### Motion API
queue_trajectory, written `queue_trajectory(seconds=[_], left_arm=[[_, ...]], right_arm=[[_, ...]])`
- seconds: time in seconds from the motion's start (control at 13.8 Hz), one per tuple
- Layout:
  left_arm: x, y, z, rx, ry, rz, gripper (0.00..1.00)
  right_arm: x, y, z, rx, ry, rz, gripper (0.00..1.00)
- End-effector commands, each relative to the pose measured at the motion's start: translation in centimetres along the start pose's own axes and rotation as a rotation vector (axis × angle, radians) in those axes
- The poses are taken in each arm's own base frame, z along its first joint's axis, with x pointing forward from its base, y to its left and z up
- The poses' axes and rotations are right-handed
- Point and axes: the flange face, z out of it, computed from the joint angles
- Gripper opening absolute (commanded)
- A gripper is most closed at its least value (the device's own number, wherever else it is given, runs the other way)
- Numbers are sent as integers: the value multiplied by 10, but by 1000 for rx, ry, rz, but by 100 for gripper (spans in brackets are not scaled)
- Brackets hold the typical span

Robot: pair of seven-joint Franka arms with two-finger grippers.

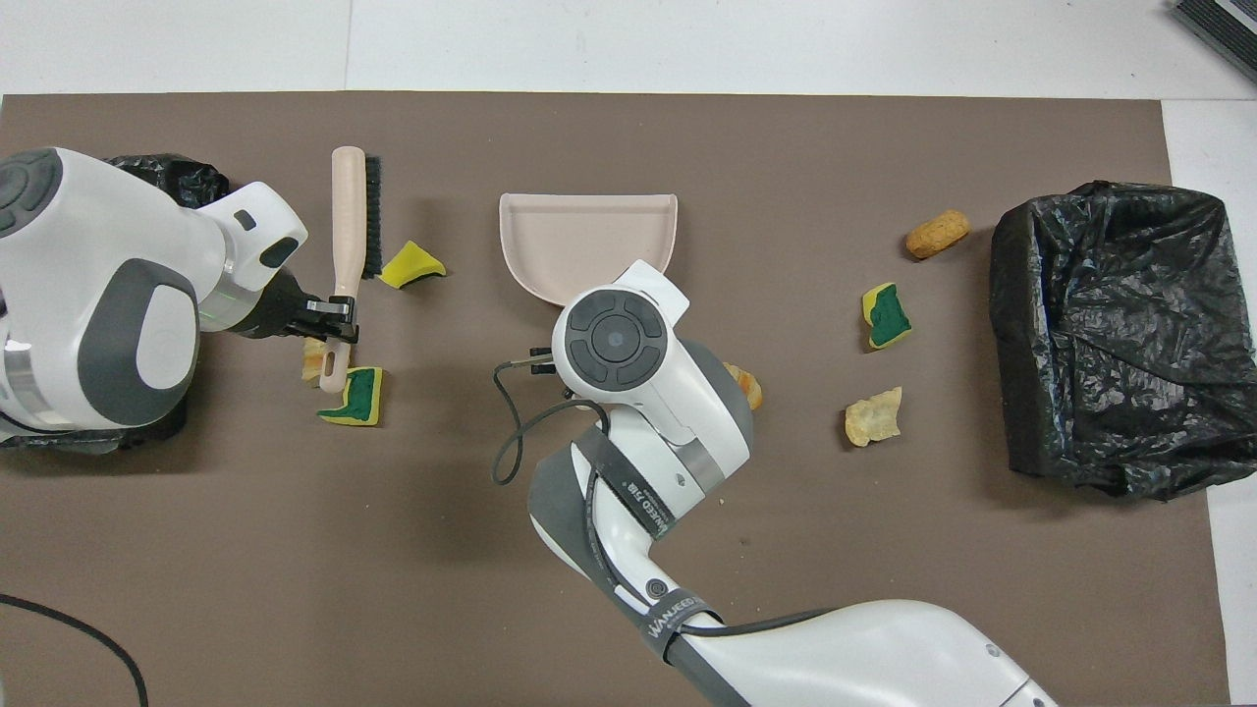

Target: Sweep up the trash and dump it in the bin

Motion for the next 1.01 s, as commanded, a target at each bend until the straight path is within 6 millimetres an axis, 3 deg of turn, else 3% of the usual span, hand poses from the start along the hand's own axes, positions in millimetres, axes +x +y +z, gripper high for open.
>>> queue_trajectory(seconds=[0.0, 0.14, 0.29, 0.43, 0.65, 0.94], left_arm=[[26, 14, 1, -93, 23, -127, 0], [31, 23, 12, -144, 36, -214, 0], [33, 32, 19, -168, 72, -223, 0], [28, 42, 35, -184, 51, -272, 0], [13, 48, 60, -201, 33, -405, 0], [-10, 37, 66, -184, -63, -460, 0]], right_arm=[[-2, -1, 6, -5, 15, -13, 56], [-4, 1, 8, -10, 4, -15, 55], [-4, 3, 8, -16, -1, -36, 41], [-4, 3, 9, -15, -2, -54, 2], [-2, 5, 7, -17, -5, -61, 0], [-11, 10, -26, -43, -51, -204, 0]])
